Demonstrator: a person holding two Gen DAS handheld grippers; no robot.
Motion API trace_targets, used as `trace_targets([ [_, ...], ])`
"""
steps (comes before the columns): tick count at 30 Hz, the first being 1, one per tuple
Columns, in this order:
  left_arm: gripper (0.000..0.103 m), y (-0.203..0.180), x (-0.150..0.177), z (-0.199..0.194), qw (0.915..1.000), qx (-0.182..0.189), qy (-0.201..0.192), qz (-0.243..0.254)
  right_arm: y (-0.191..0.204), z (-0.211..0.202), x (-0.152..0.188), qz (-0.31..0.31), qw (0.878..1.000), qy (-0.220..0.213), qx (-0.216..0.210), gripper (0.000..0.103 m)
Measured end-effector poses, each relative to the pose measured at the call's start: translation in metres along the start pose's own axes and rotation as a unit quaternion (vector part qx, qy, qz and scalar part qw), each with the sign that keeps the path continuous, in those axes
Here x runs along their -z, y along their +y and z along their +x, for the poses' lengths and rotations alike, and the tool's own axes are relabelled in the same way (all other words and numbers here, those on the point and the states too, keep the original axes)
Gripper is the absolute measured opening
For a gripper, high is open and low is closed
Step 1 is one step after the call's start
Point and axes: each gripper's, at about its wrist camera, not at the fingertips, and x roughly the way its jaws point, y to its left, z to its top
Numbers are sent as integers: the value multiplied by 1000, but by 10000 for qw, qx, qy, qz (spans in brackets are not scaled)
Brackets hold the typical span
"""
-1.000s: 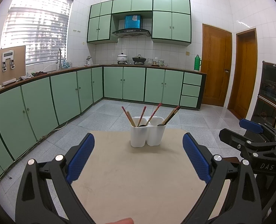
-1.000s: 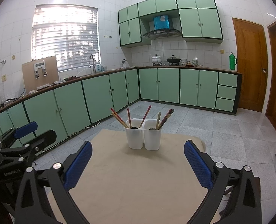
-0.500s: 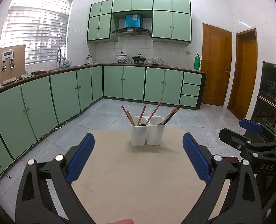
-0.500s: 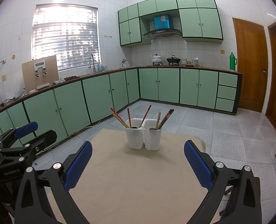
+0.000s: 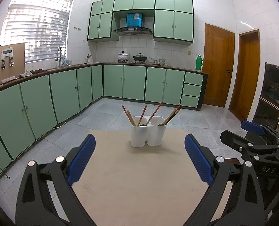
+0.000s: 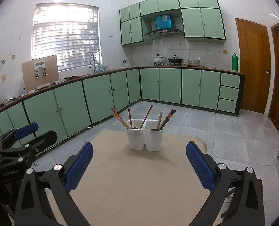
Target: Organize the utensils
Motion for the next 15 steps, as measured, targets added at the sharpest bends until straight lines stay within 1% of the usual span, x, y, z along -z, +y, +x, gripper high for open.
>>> trace_targets([
  [15, 93, -2, 0, 1, 10000, -25, 5, 9, -4, 1, -1, 3, 10000, 6, 7, 97],
])
